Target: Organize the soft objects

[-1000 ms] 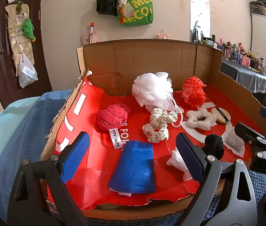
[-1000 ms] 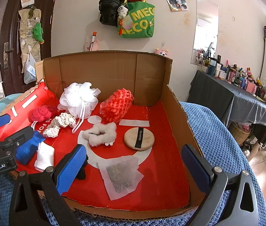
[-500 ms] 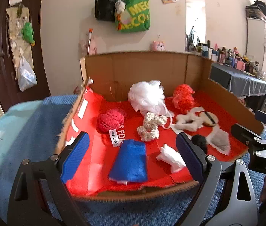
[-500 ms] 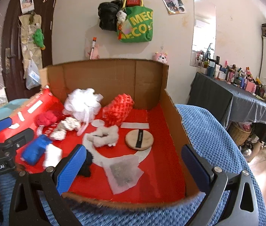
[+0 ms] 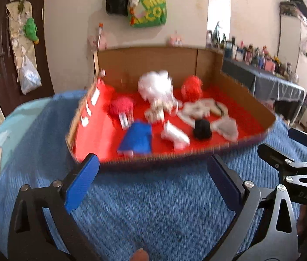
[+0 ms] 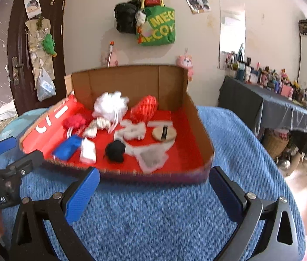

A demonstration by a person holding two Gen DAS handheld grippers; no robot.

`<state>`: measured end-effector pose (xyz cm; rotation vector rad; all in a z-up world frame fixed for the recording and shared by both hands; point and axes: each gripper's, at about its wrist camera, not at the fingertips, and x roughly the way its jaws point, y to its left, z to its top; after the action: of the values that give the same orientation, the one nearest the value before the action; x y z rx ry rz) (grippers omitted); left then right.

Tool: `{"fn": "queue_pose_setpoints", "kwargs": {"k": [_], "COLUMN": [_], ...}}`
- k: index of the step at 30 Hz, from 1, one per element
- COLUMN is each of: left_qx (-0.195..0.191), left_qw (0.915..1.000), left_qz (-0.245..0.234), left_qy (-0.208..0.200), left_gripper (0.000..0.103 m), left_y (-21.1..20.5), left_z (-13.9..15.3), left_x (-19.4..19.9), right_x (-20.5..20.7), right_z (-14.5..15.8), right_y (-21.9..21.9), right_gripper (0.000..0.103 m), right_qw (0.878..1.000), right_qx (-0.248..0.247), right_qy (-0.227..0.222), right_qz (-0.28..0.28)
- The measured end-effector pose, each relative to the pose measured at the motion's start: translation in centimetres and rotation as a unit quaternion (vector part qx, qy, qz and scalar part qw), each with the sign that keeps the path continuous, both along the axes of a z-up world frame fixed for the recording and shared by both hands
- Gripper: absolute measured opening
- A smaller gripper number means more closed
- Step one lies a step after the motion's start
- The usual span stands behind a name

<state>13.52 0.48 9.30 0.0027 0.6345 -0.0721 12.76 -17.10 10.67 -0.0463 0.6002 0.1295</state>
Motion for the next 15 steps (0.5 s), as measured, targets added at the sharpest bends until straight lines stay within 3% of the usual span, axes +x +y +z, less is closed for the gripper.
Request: {"fn": "queue_pose_setpoints", "kwargs": {"k": [8, 15], "left_qx": [-0.002, 0.007], "left_qw": [0.9958, 0.9908], "left_qz": [0.019, 0.037], "left_qy": [0.090, 0.130], "left_gripper": [0.101, 0.101], "left_y": [-0.1, 0.1], "left_z": [-3.9, -5.8], "left_x": [0.5, 1.2], "right_x": [-0.4, 0.5], "right_z": [-3.5, -5.7], "right_y": [0.5, 0.1], "right_gripper": [0.103, 0.103], "right_qw": [0.996, 0.989], "right_qx": [-0.024, -0.041], "right_qy": [0.085, 0.139], "right_qz": [-0.004, -0.026]}}
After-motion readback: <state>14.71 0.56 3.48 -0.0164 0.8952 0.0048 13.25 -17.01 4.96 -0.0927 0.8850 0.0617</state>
